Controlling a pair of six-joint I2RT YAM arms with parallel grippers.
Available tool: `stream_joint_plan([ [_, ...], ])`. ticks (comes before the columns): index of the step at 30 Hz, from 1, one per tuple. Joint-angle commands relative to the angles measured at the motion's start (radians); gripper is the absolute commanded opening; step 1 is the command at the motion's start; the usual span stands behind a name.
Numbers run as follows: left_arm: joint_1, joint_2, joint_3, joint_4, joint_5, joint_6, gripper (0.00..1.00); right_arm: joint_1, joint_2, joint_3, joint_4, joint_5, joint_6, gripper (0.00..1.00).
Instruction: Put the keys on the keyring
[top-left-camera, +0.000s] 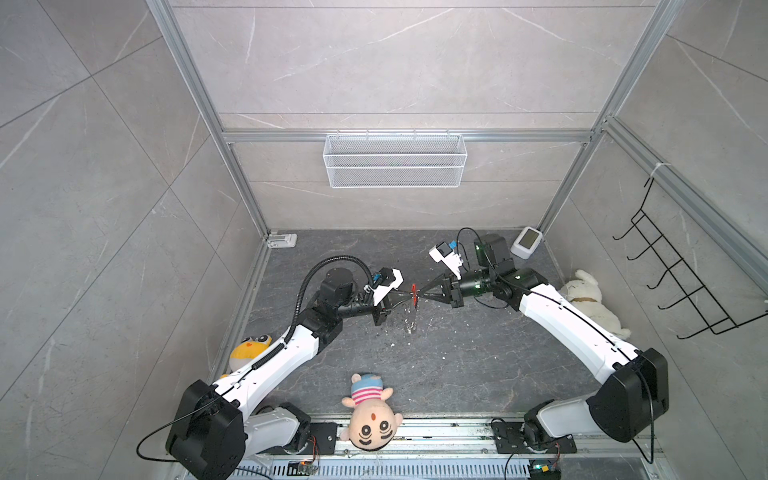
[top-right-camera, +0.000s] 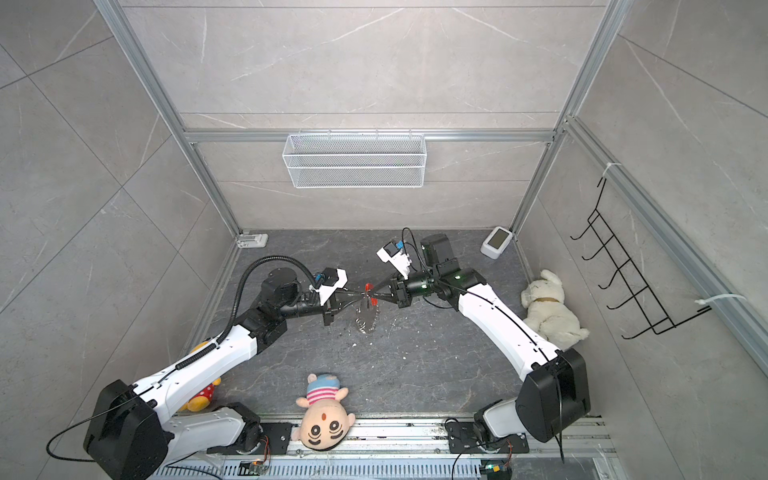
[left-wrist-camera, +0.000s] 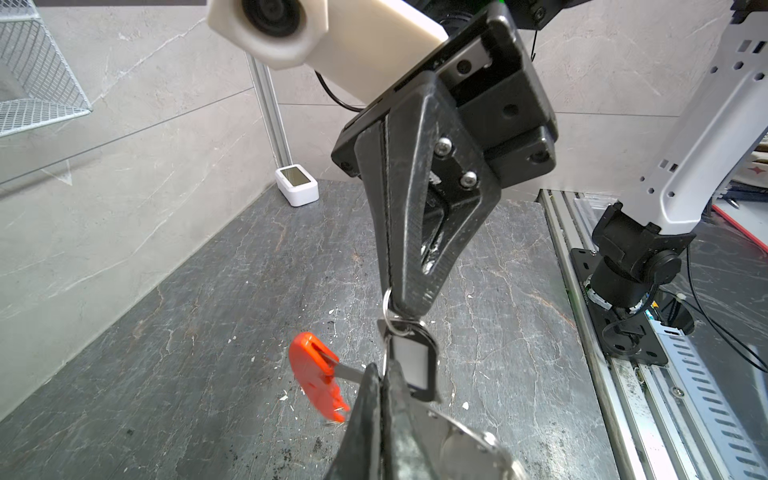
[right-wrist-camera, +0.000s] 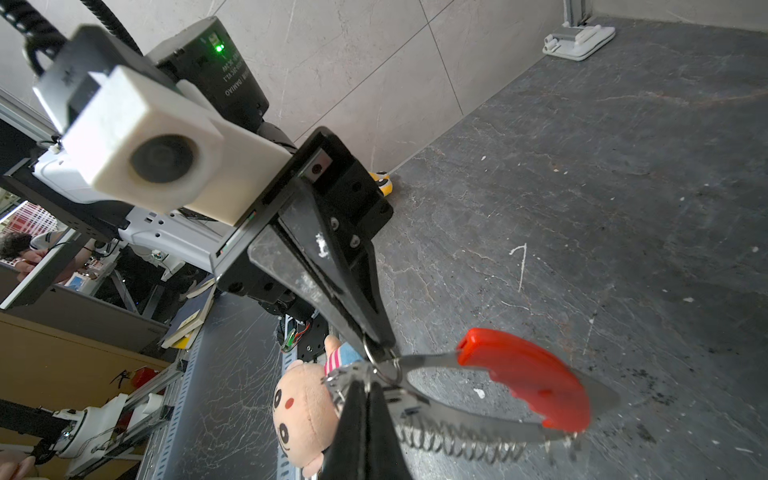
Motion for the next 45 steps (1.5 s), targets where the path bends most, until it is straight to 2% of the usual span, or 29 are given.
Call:
stream_joint_plan([
  [1, 0.0, -0.019, 0.022, 0.081, 0.041, 0.017, 0.0, 0.002, 0.009, 0.019, 0.038, -0.027, 0.024, 0.0],
  [9, -0.001, -0.012, 0.024, 0.081, 0.068, 0.014, 0.0, 0.002, 0.027, 0.013, 0.099, -0.018, 0.08, 0.0],
  [19, 0.0, -0.024, 0.02, 0.071, 0.038, 0.014, 0.0, -0.002, 0.014, -0.029, 0.155, -0.015, 0.118, 0.0],
  [30, 0.001, -0.018, 0.039, 0.037, 0.018, 0.008, 0.0, -0.041, -0.057, -0.064, 0.117, -0.058, 0.078, 0.0],
  [45, 0.0, 0.002, 0.055, 0.049, 0.028, -0.02, 0.0, -0.014, -0.003, -0.038, 0.098, -0.116, 0.085, 0.0],
])
